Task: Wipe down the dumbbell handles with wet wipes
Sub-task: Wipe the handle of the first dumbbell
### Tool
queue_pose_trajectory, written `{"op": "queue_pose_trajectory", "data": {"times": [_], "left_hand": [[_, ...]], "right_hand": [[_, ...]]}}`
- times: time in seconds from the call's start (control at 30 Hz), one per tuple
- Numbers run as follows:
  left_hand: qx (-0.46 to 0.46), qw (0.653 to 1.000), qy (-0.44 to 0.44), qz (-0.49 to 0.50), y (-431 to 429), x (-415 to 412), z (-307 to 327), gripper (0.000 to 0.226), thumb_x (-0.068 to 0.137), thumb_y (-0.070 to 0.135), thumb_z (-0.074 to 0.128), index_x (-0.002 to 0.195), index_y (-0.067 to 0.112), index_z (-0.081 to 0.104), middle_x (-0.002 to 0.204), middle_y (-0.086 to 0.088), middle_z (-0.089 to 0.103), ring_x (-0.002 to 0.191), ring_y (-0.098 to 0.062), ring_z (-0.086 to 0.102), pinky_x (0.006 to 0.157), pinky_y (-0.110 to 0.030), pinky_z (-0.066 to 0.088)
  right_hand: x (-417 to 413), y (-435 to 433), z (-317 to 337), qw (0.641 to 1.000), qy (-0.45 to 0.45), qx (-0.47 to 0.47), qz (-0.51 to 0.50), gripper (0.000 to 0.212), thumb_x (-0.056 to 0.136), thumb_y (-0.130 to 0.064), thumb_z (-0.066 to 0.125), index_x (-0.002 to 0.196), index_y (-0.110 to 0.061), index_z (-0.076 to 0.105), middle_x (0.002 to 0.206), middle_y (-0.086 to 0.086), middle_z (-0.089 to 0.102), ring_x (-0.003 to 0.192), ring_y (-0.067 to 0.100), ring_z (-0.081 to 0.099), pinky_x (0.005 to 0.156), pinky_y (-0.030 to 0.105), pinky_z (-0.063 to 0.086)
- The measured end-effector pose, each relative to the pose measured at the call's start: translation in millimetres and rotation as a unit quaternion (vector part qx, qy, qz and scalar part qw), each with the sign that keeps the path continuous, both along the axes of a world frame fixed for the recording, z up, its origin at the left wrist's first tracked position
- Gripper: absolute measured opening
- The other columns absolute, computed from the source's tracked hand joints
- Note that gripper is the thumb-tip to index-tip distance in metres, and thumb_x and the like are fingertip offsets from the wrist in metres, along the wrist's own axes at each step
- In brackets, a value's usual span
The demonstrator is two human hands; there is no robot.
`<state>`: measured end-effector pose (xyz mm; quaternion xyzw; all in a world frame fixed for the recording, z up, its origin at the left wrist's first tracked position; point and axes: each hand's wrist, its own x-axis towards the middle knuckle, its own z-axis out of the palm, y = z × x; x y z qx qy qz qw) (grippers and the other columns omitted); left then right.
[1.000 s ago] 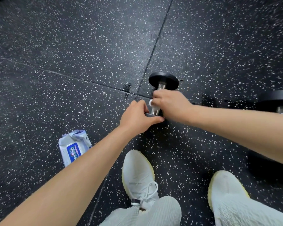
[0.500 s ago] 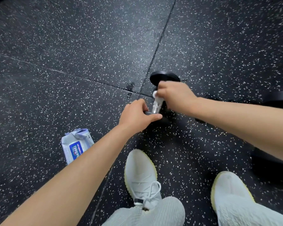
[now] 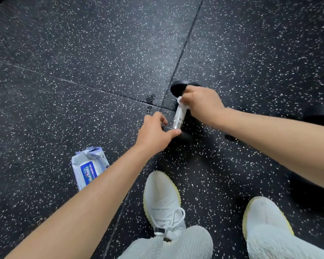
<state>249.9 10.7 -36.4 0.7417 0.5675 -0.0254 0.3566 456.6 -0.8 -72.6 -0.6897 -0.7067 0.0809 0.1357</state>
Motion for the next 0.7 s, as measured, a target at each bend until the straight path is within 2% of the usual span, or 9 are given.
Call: {"op": "queue_pose_trajectory", "data": {"times": [0.07,0.17,0.23,0.33,0.4,0.47,0.6,0.7], "left_hand": [[-0.004,1.000,0.000,-0.001,0.8,1.1,0.4,0.045,0.082,0.054,0.081,0.104,0.025,0.054,0.114,0.001,0.047,0.088,-0.018,0.061,0.088,-0.044,0.054],[-0.004,1.000,0.002,0.000,1.9,0.1,1.1,0.042,0.083,0.053,0.081,0.100,0.026,0.054,0.114,0.001,0.047,0.087,-0.014,0.060,0.085,-0.041,0.054],[0.001,1.000,0.005,0.002,1.3,-1.0,2.3,0.042,0.083,0.053,0.081,0.101,0.025,0.055,0.113,0.001,0.047,0.083,-0.012,0.058,0.081,-0.038,0.053],[0.011,1.000,0.005,0.004,0.8,-3.5,3.9,0.041,0.085,0.052,0.080,0.102,0.024,0.056,0.111,0.002,0.048,0.081,-0.011,0.058,0.080,-0.038,0.052],[0.008,1.000,0.013,0.004,2.1,-4.4,4.9,0.039,0.085,0.053,0.078,0.102,0.025,0.056,0.111,0.004,0.049,0.084,-0.011,0.059,0.081,-0.038,0.052],[0.004,1.000,0.024,0.006,4.7,-3.9,6.2,0.040,0.084,0.055,0.078,0.099,0.026,0.056,0.111,0.005,0.051,0.088,-0.013,0.061,0.081,-0.039,0.053],[0.007,0.999,0.028,0.028,1.2,-2.8,8.9,0.039,0.082,0.059,0.072,0.094,0.028,0.054,0.108,0.008,0.052,0.087,-0.010,0.061,0.074,-0.036,0.047],[0.027,0.998,0.034,0.035,-9.7,-1.6,9.5,0.055,0.075,0.075,0.069,0.099,0.028,0.052,0.106,0.011,0.049,0.088,-0.011,0.060,0.075,-0.037,0.048]], "right_hand": [[-7.3,-7.4,1.4,1.000,0.004,-0.004,0.019,0.024,0.082,-0.009,0.068,0.096,-0.027,0.077,0.092,-0.005,0.061,0.081,0.024,0.062,0.057,0.032,0.048],[-22.9,-33.2,0.8,0.989,0.026,-0.016,0.148,0.017,0.078,-0.011,0.073,0.088,-0.025,0.075,0.084,-0.008,0.056,0.072,0.020,0.059,0.052,0.027,0.034],[-22.9,-34.8,-0.8,0.983,0.014,-0.025,0.184,0.014,0.079,-0.012,0.072,0.087,-0.023,0.074,0.084,-0.008,0.054,0.071,0.019,0.057,0.052,0.027,0.029],[-9.6,-9.1,-2.9,0.997,0.009,-0.008,0.074,0.023,0.077,-0.007,0.071,0.093,-0.023,0.076,0.090,-0.005,0.059,0.080,0.024,0.061,0.054,0.031,0.043],[-7.6,0.4,0.6,1.000,0.010,-0.002,-0.008,0.022,0.082,-0.009,0.066,0.096,-0.023,0.076,0.093,-0.002,0.060,0.084,0.027,0.061,0.057,0.036,0.048],[-16.7,-5.8,2.2,1.000,0.010,-0.003,0.012,0.022,0.081,-0.008,0.065,0.095,-0.021,0.076,0.090,-0.001,0.057,0.083,0.027,0.059,0.056,0.035,0.046],[-34.0,-38.0,-5.8,0.986,0.034,0.001,0.162,0.012,0.079,-0.010,0.073,0.086,-0.020,0.073,0.083,-0.005,0.055,0.073,0.023,0.060,0.050,0.030,0.037],[-21.0,-19.2,-11.3,0.994,0.023,0.001,0.109,0.024,0.078,-0.010,0.072,0.095,-0.026,0.075,0.089,-0.009,0.058,0.081,0.021,0.062,0.054,0.032,0.048]]}}
